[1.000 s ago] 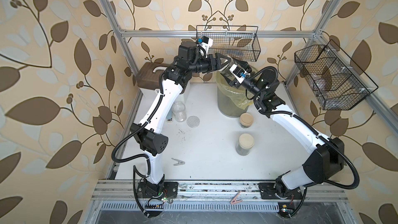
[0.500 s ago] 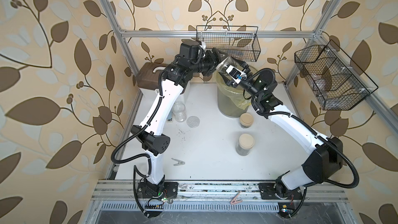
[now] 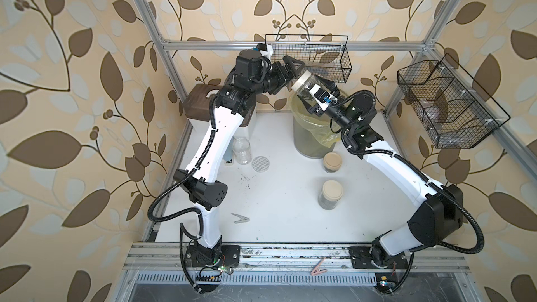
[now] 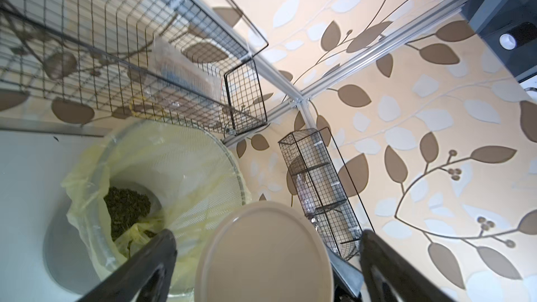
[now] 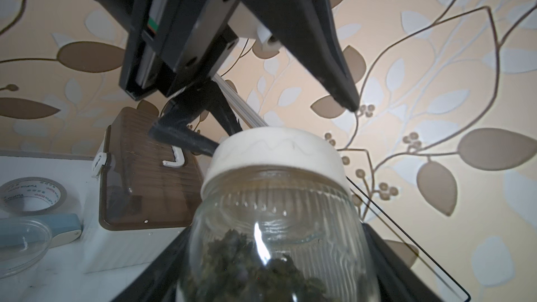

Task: Empty moldy tea leaves from jars
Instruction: Unscrew the lid from the jar.

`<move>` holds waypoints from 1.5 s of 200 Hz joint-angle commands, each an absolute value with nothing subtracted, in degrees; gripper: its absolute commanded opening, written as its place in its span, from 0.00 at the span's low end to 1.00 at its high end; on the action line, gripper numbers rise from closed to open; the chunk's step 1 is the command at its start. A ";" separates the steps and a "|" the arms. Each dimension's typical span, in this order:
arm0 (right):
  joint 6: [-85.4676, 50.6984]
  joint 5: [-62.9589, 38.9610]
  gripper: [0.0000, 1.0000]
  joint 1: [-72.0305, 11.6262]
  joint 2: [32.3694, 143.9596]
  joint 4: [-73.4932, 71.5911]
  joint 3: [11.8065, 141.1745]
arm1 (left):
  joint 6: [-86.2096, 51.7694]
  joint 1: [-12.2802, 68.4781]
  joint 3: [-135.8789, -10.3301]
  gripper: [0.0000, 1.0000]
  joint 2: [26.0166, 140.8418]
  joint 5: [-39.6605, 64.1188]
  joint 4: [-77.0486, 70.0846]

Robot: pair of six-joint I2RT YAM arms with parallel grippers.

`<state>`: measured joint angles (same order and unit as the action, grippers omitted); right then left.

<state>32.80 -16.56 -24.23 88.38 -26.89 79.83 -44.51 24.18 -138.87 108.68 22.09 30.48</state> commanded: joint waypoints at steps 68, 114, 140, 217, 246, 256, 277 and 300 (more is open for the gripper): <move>6.51 -33.38 0.22 -18.45 85.98 -41.57 81.13 | -0.44 22.85 -131.30 0.99 95.63 32.25 23.83; 0.97 -37.16 0.20 -15.87 84.81 -47.32 78.45 | -18.56 20.92 -135.95 0.99 102.38 48.07 20.76; 0.00 -39.88 0.20 -15.56 85.47 -47.71 79.66 | -31.67 20.91 -136.12 0.99 105.34 50.54 12.74; 0.00 -41.56 0.19 -16.43 86.42 -46.68 81.11 | -41.43 21.05 -132.63 0.99 106.87 56.78 0.54; 0.00 -41.86 0.19 -16.61 86.83 -46.44 81.91 | -35.30 22.11 -133.14 0.99 107.14 58.51 4.70; 0.00 -41.95 0.19 -16.61 87.01 -46.45 82.00 | -32.58 22.39 -133.41 0.99 107.18 58.62 7.10; 0.07 -42.10 0.19 -16.72 87.04 -46.20 82.13 | -28.52 22.50 -133.14 0.99 106.88 59.21 9.71; 0.44 -42.23 0.19 -16.81 87.26 -45.62 82.22 | -26.22 22.98 -133.15 0.99 106.70 60.46 10.65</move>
<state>0.38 -41.87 -16.38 86.76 -43.38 79.66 -31.64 22.22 -132.77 108.55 57.28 9.76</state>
